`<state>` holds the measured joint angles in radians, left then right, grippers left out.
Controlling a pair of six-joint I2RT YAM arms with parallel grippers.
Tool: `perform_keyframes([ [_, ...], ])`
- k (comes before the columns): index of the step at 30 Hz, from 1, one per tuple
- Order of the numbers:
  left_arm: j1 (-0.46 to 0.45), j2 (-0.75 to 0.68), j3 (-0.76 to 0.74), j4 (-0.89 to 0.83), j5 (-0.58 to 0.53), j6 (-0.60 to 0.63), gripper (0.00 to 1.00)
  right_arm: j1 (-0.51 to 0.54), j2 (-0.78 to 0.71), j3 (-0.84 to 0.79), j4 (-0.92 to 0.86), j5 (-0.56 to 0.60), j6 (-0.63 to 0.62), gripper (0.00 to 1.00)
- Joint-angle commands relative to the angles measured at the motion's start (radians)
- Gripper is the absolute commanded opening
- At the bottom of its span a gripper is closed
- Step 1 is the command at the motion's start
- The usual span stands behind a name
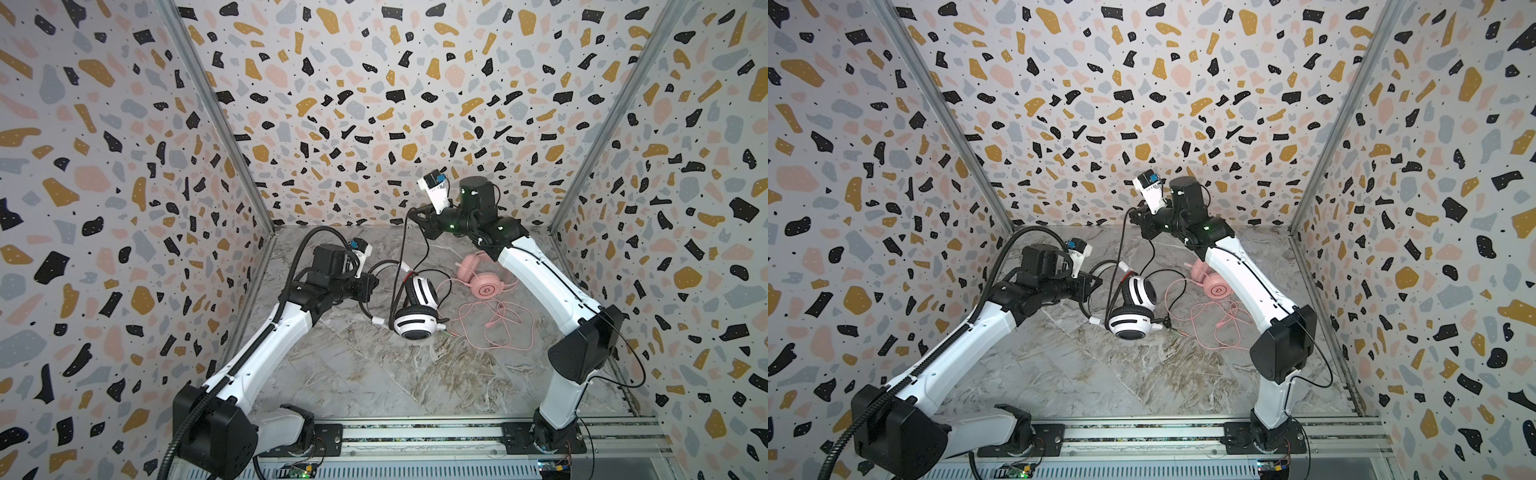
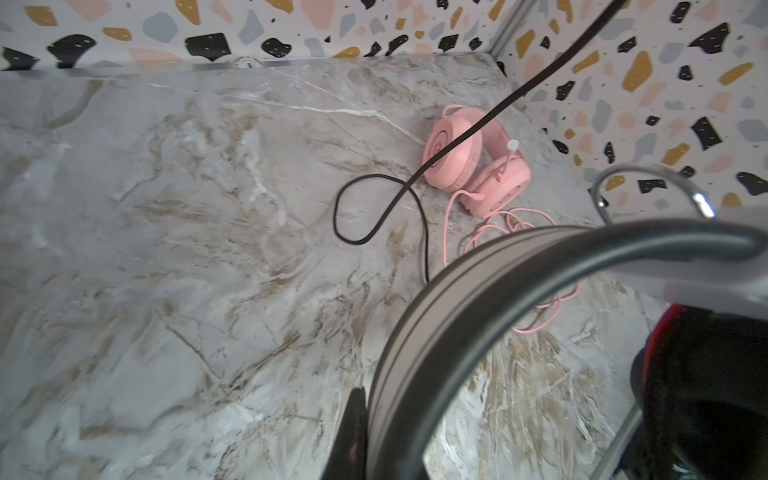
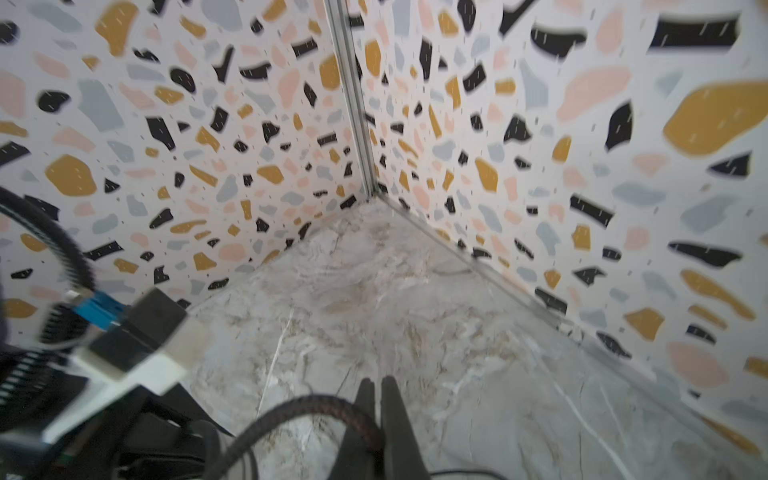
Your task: Wrap the headphones
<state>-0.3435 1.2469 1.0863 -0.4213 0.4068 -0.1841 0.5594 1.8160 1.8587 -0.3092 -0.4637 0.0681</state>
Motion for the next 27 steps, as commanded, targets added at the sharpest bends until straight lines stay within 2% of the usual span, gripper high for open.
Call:
perform_keyframes([
  [1, 0.004, -0.064, 0.079, 0.046, 0.107, -0.006, 0.0, -0.001, -0.052, -0.156, 0.072, -0.045, 0.039, 0.0],
  [5, 0.006, -0.098, 0.114, 0.057, 0.047, -0.022, 0.0, -0.01, -0.149, -0.443, 0.262, -0.069, 0.131, 0.0],
  [11, 0.006, -0.101, 0.146, 0.034, 0.011, -0.022, 0.0, -0.014, -0.193, -0.601, 0.344, -0.057, 0.176, 0.0],
  [18, 0.006, -0.127, 0.118, 0.002, -0.053, -0.014, 0.0, -0.049, -0.257, -0.595, 0.338, -0.014, 0.189, 0.0],
  [27, 0.006, -0.122, 0.053, -0.001, -0.046, -0.025, 0.0, -0.065, -0.295, -0.405, 0.263, 0.032, 0.157, 0.0],
])
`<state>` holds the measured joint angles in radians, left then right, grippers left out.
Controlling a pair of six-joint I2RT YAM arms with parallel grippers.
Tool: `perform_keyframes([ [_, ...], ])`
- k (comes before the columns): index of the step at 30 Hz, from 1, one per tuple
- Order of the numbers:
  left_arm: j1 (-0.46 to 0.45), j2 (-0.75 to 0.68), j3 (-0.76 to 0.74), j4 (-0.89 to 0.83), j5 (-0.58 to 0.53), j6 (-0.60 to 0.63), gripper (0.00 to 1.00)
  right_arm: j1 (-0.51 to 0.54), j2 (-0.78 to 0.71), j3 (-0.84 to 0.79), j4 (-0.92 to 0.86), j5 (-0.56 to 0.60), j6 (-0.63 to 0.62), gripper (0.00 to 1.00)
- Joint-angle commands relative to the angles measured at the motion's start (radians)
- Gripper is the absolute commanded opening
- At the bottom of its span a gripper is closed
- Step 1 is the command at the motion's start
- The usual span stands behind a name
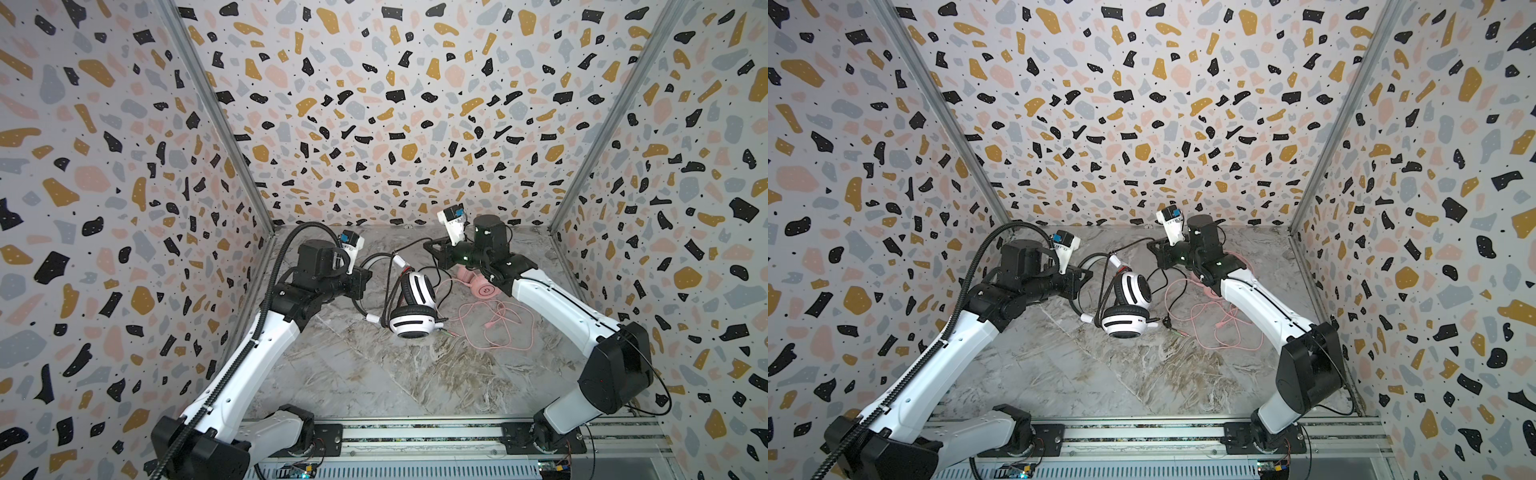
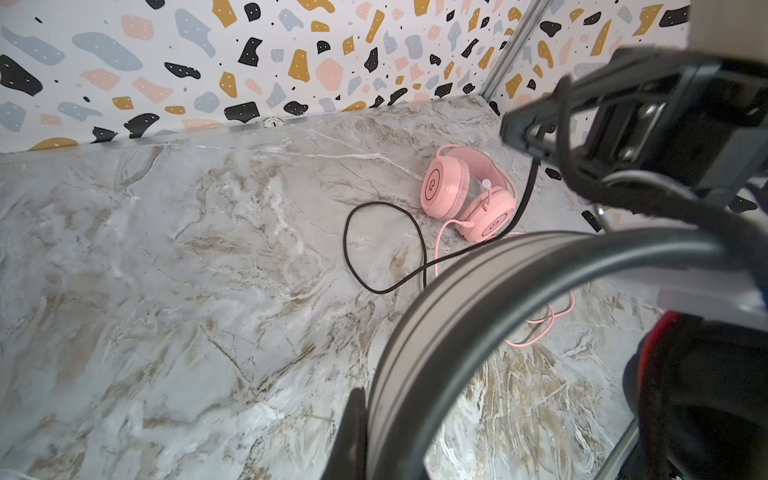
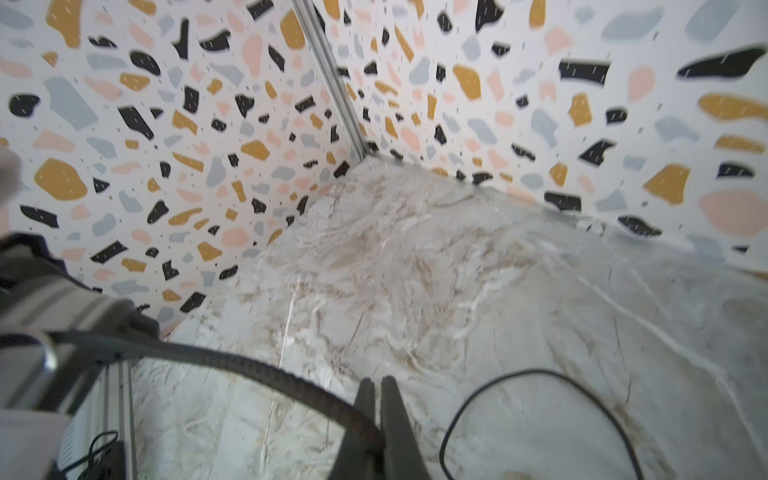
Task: Wrap the headphones
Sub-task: 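Loop the black cable around the headset with the right gripper while the left holds it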
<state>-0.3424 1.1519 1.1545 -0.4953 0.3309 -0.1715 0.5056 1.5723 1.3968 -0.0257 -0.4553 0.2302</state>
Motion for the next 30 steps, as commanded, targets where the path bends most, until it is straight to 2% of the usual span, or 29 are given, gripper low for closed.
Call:
perform_keyframes([
  [1, 0.005, -0.026, -0.033, 0.08, 0.05, -0.037, 0.0, -0.015, -0.052, 0.064, -0.015, 0.014, 0.009, 0.0],
  [8, 0.005, -0.041, -0.094, 0.095, 0.057, -0.061, 0.0, -0.022, -0.065, 0.068, 0.071, 0.0, 0.072, 0.0],
  [12, 0.005, -0.041, -0.063, 0.071, 0.068, -0.048, 0.0, -0.036, -0.039, 0.077, 0.076, -0.024, 0.084, 0.0],
  [17, 0.006, -0.052, -0.028, 0.086, 0.114, -0.065, 0.0, -0.042, 0.024, 0.001, 0.1, -0.075, 0.107, 0.0],
  [21, 0.006, -0.053, 0.028, 0.096, 0.142, -0.091, 0.0, -0.03, 0.04, -0.109, 0.16, -0.129, 0.137, 0.0],
  [23, 0.006, -0.054, 0.059, 0.117, 0.159, -0.115, 0.0, -0.003, 0.044, -0.134, 0.156, -0.166, 0.108, 0.0],
  [26, 0.007, -0.045, 0.123, 0.14, 0.172, -0.14, 0.0, 0.069, 0.047, -0.143, 0.113, -0.148, 0.044, 0.01],
  [30, 0.007, -0.015, 0.225, 0.148, 0.187, -0.17, 0.0, 0.098, 0.069, -0.195, 0.237, -0.216, 0.111, 0.04],
])
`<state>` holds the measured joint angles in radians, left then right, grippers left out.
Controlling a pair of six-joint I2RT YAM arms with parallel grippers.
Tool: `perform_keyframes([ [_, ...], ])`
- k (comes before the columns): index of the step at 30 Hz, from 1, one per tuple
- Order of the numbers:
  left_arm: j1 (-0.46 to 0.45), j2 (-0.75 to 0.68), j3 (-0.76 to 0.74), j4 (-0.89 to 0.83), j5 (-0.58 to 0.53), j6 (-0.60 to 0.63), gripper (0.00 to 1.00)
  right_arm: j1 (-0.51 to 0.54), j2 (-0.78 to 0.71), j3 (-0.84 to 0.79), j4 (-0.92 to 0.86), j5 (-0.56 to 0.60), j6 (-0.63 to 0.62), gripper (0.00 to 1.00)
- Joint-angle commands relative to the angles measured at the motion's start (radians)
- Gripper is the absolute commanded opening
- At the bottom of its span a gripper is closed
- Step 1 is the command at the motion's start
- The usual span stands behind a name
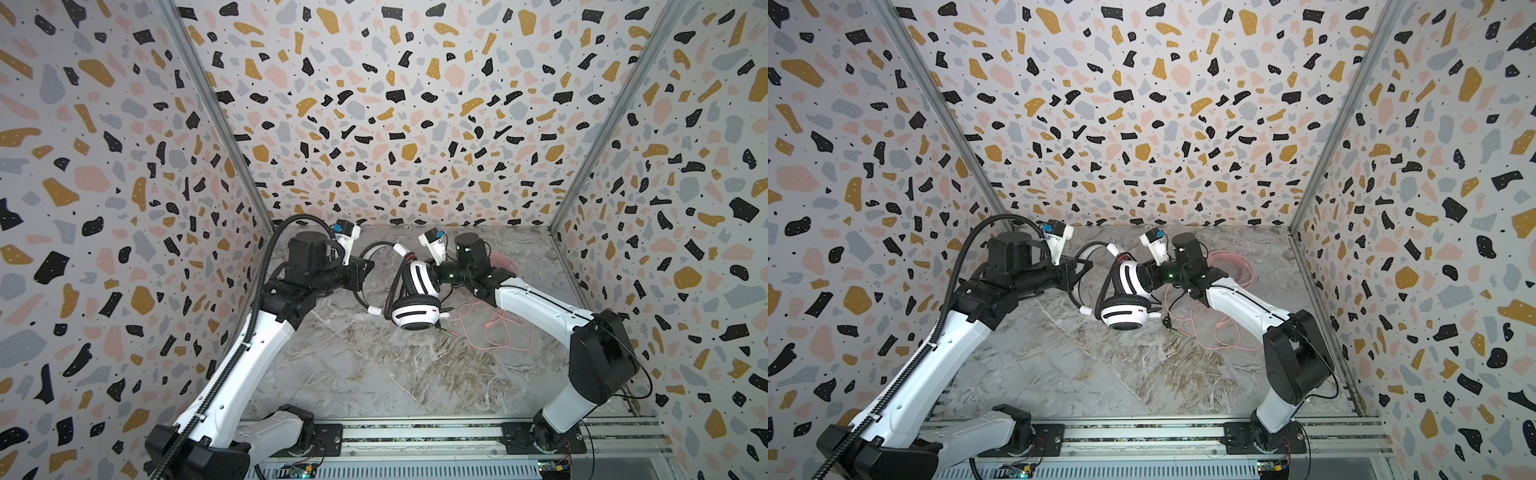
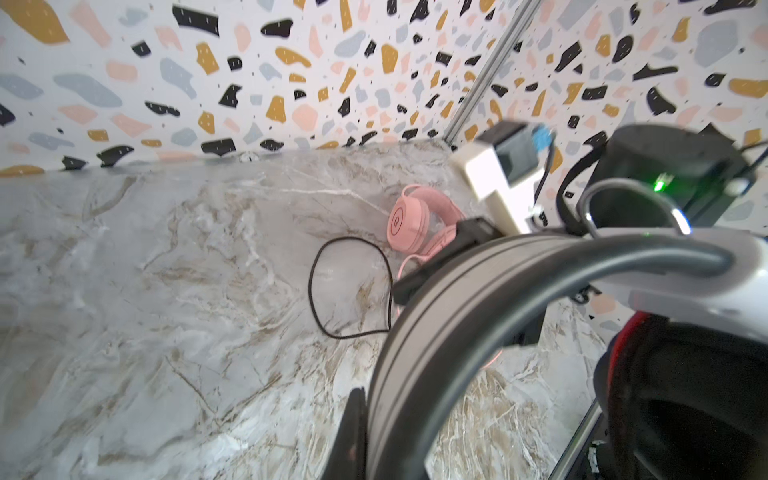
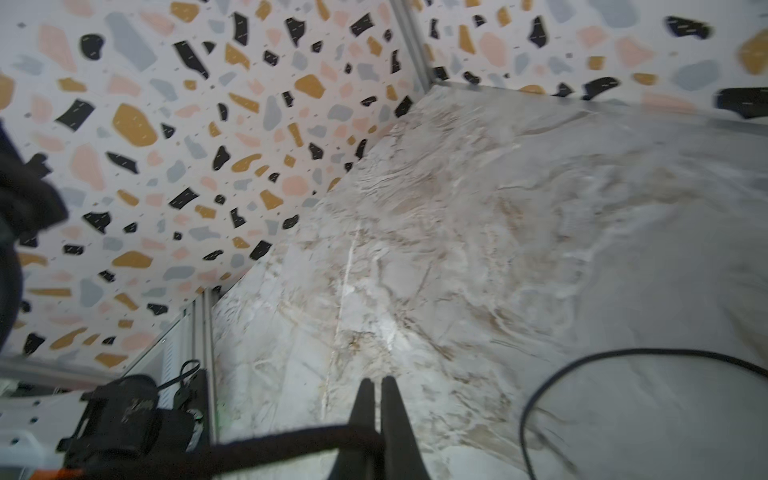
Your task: Wrap the headphones
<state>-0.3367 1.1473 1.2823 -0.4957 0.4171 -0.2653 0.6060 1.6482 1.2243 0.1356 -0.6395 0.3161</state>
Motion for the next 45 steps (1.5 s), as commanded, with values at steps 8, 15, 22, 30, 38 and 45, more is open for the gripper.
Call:
perform_keyframes([
  [8, 0.001, 0.042, 0.226, 0.157, 0.121, -0.115, 0.0, 0.019, 0.14, 0.035, 0.394, -0.143, 0.212, 0.15],
  [15, 0.001, 0.07, 0.33, 0.132, 0.12, -0.138, 0.0, 0.029, 0.271, 0.152, 0.483, -0.181, 0.255, 0.24],
  [22, 0.014, 0.08, 0.397, 0.092, 0.079, -0.151, 0.0, 0.031, 0.35, 0.16, 0.61, -0.218, 0.327, 0.04],
  [30, 0.119, 0.092, 0.411, 0.121, -0.077, -0.225, 0.0, 0.037, 0.237, 0.017, 0.51, -0.201, 0.254, 0.0],
  [38, 0.254, 0.071, 0.212, 0.298, -0.405, -0.39, 0.0, 0.101, -0.044, -0.167, 0.192, -0.054, 0.071, 0.0],
  [45, 0.259, 0.149, 0.148, 0.277, -0.758, -0.321, 0.0, 0.252, -0.229, -0.141, -0.15, 0.176, -0.079, 0.0],
])
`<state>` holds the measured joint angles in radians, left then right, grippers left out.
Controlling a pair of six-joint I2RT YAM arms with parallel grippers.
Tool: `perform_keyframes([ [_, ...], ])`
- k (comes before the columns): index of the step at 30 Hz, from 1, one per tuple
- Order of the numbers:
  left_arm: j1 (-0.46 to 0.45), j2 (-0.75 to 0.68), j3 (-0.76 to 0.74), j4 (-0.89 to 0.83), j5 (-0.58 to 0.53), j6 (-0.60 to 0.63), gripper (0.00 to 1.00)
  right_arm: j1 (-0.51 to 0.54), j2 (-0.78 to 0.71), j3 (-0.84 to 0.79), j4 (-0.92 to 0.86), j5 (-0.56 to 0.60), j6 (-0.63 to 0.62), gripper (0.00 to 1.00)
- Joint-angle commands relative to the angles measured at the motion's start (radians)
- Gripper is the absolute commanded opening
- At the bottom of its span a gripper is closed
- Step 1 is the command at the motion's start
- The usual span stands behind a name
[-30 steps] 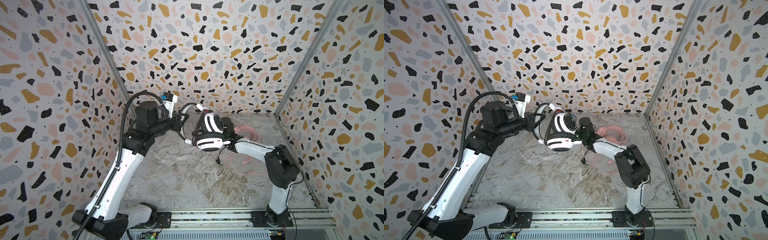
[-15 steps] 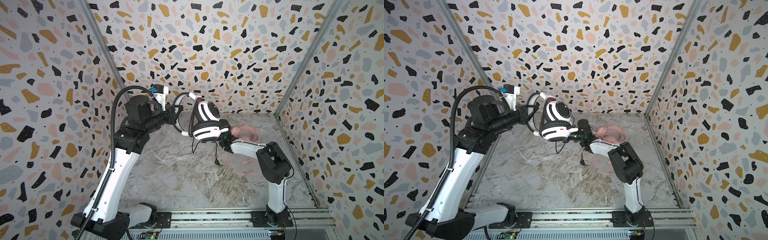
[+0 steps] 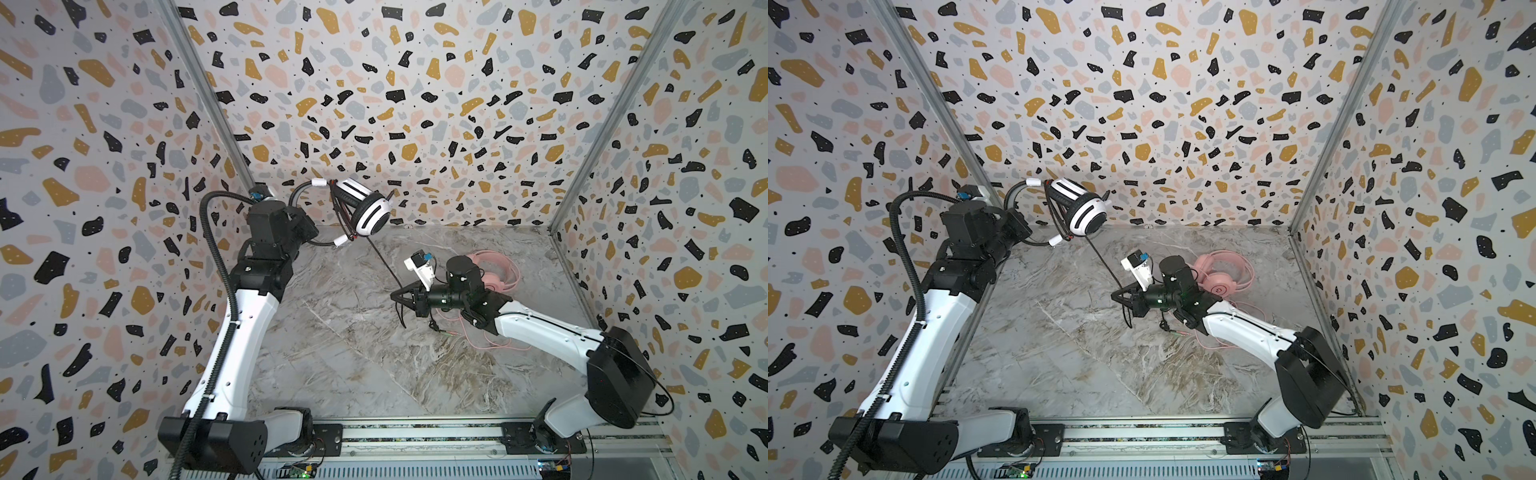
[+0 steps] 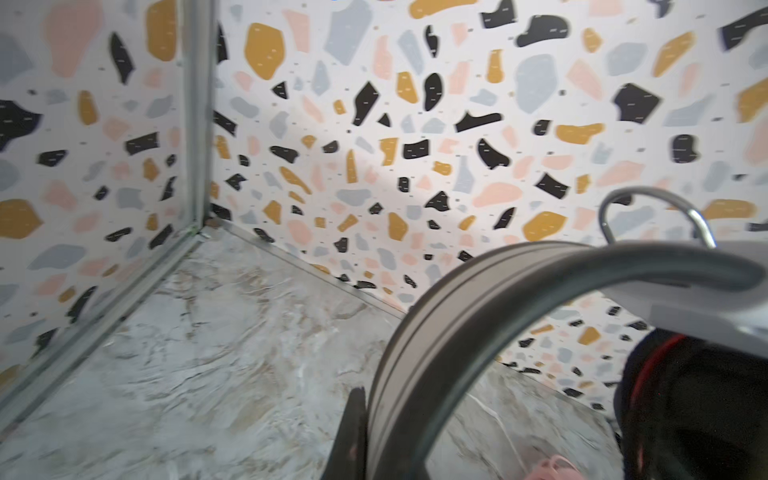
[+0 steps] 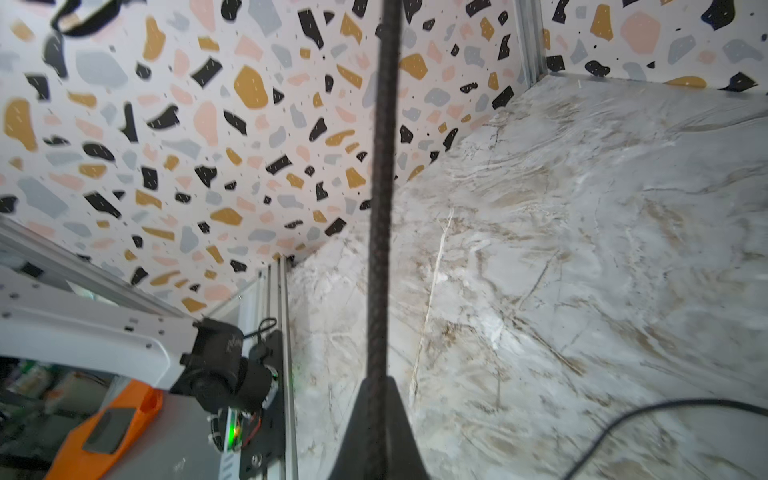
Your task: Wrap the headphones
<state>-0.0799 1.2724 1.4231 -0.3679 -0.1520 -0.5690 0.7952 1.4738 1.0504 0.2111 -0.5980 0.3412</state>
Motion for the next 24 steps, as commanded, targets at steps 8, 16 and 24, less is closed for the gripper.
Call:
perform_keyframes([
  [8, -0.072, 0.128, -0.102, 0.006, -0.249, 0.146, 0.0, 0.136, -0.09, 0.242, -0.459, 0.385, -0.224, 0.0],
  [16, -0.19, 0.058, -0.19, -0.12, -0.155, 0.314, 0.0, 0.033, -0.031, 0.471, -0.565, 0.442, -0.319, 0.0],
  [24, -0.276, -0.047, -0.256, -0.237, 0.138, 0.467, 0.0, -0.092, 0.04, 0.571, -0.605, 0.339, -0.349, 0.02],
])
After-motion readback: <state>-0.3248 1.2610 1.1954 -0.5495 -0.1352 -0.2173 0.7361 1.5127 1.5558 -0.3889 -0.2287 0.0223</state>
